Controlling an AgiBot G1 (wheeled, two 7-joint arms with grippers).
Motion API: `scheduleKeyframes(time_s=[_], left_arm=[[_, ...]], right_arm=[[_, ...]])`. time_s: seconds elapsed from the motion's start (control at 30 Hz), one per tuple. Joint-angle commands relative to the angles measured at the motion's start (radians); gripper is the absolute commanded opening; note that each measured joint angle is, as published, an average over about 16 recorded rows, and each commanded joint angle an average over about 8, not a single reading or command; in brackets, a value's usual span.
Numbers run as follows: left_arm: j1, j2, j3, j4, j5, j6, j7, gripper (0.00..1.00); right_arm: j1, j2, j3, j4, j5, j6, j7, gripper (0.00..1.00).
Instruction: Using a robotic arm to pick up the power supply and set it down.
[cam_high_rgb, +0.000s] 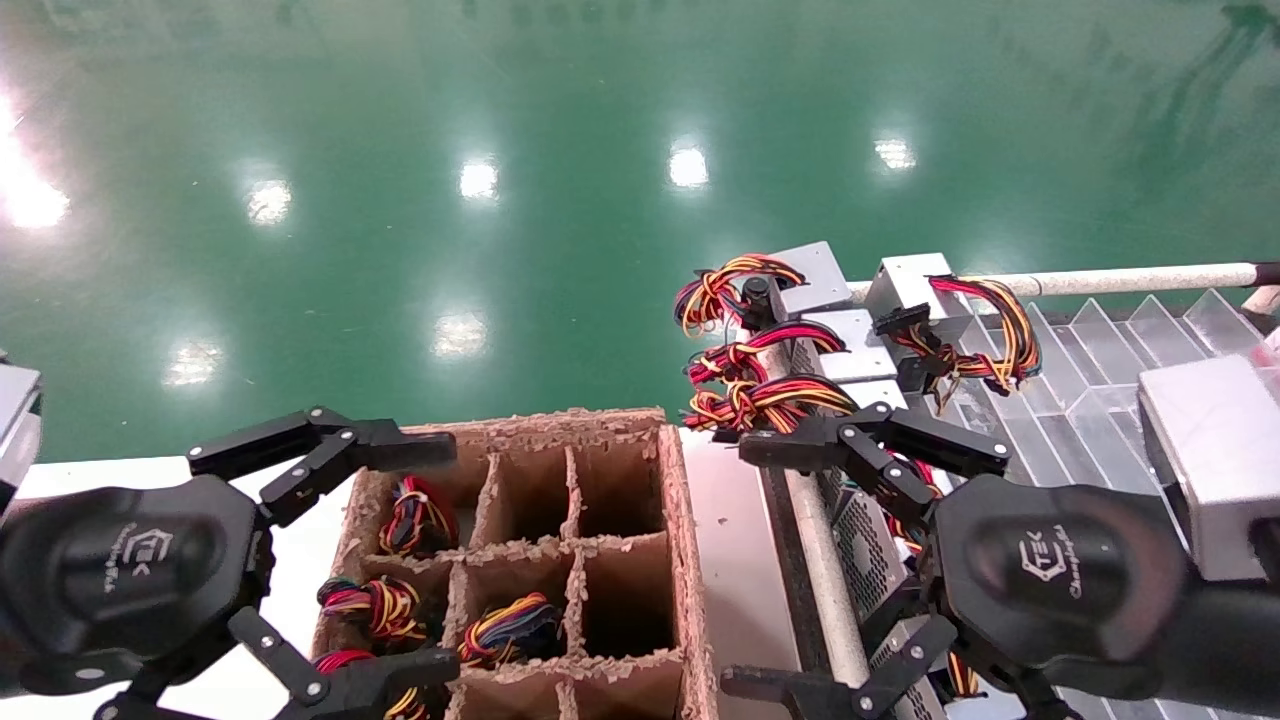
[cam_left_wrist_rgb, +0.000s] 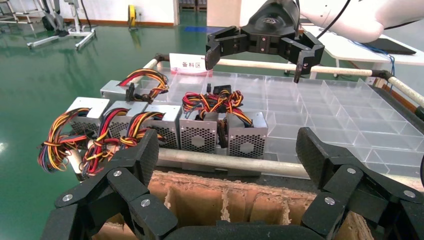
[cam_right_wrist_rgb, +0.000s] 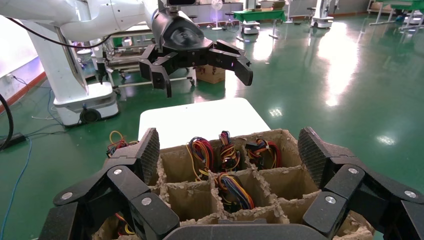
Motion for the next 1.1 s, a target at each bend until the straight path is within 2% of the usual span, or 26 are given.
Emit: scheduleKeyframes(time_s=[0.03, 0.5, 0.53, 0.8, 0.97, 1.1], left_arm=[[0.0, 0.0, 0.0, 0.0, 0.0, 0.0, 0.0, 1.0], [0.0, 0.0, 0.0, 0.0, 0.0, 0.0, 0.0, 1.0], [0.0, 0.0, 0.0, 0.0, 0.0, 0.0, 0.0, 0.98], [0.0, 0.0, 0.0, 0.0, 0.0, 0.0, 0.0, 0.0], [0.0, 0.0, 0.0, 0.0, 0.0, 0.0, 0.0, 0.0], [0.0, 0.0, 0.0, 0.0, 0.0, 0.0, 0.0, 0.0]], right_arm=[[0.0, 0.0, 0.0, 0.0, 0.0, 0.0, 0.0, 1.0], [0.0, 0.0, 0.0, 0.0, 0.0, 0.0, 0.0, 1.0], [0.0, 0.0, 0.0, 0.0, 0.0, 0.0, 0.0, 1.0], [0.004, -0.009, -0.003, 0.004, 0.0, 0.001, 0.002, 1.0], [0.039, -0.057, -0.039, 0.009, -0.042, 0.014, 0.021, 1.0], [0.107, -0.111, -0.099, 0.0, -0.144, 0.033, 0.058, 1.0]])
